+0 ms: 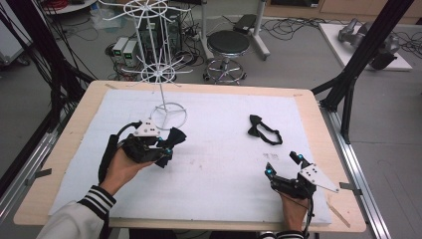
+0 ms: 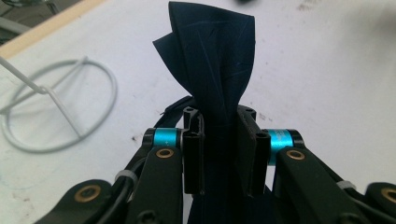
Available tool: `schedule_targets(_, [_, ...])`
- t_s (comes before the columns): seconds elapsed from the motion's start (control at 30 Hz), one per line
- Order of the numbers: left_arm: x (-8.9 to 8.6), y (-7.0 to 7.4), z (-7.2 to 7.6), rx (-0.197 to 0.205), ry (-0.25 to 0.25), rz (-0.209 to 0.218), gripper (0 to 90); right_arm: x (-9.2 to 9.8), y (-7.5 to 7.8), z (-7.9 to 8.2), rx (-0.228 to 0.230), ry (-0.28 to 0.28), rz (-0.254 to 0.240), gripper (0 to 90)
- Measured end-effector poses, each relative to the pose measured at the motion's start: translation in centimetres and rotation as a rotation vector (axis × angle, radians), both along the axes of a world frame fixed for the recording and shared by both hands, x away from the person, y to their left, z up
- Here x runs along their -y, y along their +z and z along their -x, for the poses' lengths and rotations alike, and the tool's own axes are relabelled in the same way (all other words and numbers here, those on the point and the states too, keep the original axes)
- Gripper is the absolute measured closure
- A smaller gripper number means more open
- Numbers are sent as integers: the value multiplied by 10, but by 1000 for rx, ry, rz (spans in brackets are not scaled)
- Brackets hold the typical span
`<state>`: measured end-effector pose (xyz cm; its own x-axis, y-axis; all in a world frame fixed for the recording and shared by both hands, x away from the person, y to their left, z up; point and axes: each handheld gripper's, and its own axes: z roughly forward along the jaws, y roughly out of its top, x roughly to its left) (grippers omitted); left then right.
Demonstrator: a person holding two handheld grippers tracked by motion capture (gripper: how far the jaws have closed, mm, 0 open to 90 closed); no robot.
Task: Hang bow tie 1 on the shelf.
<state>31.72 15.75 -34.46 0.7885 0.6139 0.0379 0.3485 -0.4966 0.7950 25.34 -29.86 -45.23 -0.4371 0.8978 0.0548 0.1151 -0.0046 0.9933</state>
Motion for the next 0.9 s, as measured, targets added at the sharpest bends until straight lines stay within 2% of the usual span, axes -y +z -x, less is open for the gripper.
schedule_targets(0.33, [-24,23,-4,49,37,86,740,0,0,0,2,0,2,42])
schedule_targets(0.9, [-56,43,-8,117,132,109,740,0,0,0,1,1,5,42])
